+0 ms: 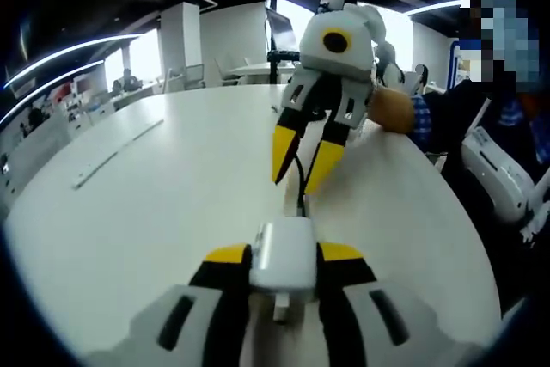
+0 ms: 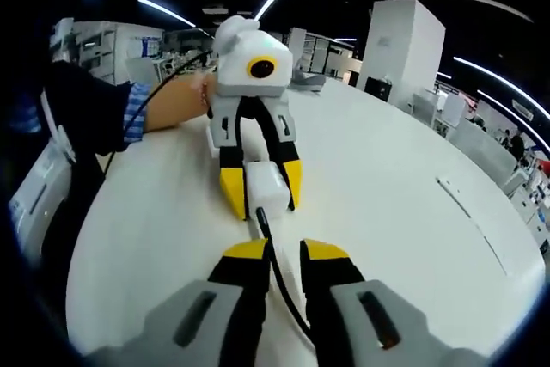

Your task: Plug the desk Type‑C cable into the charger adapter.

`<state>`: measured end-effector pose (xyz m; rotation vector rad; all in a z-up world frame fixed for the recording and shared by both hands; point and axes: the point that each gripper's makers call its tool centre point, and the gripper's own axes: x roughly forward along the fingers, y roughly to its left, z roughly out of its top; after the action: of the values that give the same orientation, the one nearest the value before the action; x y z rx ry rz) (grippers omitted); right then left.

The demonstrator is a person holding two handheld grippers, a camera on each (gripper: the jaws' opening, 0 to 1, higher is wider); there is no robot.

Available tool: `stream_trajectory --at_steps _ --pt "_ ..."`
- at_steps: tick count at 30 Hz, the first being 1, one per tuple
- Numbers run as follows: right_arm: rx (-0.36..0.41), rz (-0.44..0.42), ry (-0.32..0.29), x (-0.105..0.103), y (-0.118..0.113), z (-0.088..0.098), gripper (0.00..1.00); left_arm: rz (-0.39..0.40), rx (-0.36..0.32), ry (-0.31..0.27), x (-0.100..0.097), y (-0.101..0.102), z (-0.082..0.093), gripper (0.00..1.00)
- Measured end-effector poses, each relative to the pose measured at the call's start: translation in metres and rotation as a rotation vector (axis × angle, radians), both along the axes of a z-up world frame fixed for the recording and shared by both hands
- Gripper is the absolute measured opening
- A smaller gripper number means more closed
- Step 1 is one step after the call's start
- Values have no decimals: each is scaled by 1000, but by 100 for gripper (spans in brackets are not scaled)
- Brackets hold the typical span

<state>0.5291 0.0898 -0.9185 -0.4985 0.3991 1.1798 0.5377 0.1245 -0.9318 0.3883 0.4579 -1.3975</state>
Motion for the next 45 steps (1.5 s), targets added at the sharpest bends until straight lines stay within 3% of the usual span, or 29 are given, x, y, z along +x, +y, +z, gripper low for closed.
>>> stream_trajectory --at_steps 4,11,14,21,24,28,45 --pt "13 -55 -89 16 -15 15 14 10 2 -6 3 4 2 29" --pt "59 -141 -124 36 -48 34 14 30 2 -16 9 14 4 29" --pt "64 -162 -198 47 -67 41 14 45 5 -22 15 24 6 29" --pt "83 -186 -189 57 -109 45 14 75 1 -17 24 42 8 29" --pt "62 -225 -244 63 -123 50 14 88 8 -19 27 52 7 29" --pt "60 -194 -210 57 -128 46 14 104 5 -10 32 61 7 29" --pt "-72 -96 -69 34 -148 6 13 154 -12 8 45 95 7 29"
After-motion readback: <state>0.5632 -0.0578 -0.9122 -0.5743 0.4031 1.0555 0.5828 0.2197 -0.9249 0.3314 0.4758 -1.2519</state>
